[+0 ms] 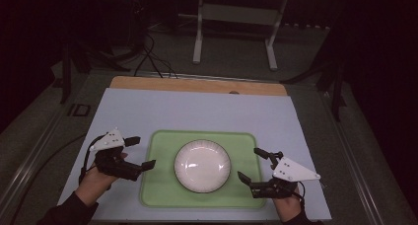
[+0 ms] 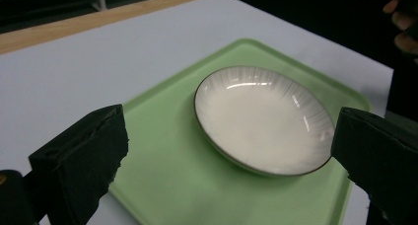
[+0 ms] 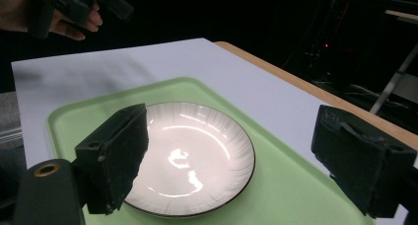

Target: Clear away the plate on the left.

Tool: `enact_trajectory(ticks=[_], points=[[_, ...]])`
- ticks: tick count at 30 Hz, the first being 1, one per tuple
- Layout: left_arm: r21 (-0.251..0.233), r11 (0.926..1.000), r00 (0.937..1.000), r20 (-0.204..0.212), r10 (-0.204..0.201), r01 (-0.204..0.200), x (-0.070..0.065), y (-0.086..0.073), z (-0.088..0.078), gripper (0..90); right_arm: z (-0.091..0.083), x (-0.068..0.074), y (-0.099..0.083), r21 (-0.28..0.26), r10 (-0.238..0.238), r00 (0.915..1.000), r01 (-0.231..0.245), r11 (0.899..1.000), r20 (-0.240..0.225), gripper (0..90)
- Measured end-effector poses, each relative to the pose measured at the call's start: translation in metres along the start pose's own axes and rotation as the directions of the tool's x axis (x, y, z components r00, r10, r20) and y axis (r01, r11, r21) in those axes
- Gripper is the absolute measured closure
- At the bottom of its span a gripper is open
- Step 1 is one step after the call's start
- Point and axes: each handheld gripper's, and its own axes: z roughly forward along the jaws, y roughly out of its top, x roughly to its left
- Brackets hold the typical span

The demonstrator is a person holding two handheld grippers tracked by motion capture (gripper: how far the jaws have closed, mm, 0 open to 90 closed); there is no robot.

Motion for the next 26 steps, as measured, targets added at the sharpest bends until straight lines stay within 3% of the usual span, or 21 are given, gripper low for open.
enact_trajectory(ticks=[8, 26], points=[[-0.007, 0.9991, 0.9989, -0.022, -0.042, 0.042, 0.008, -0.015, 0.008, 0.8, 0.000, 0.000, 0.000, 0.004, -0.003, 1.0000, 0.003, 1.000, -0.001, 14.0], [0.007, 0.9996, 0.9987, -0.044, -0.028, 0.028, 0.008, -0.027, 0.015, 0.8, 0.001, -0.001, -0.003, 0.007, 0.002, 1.0000, -0.002, 1.000, -0.009, 14.0]])
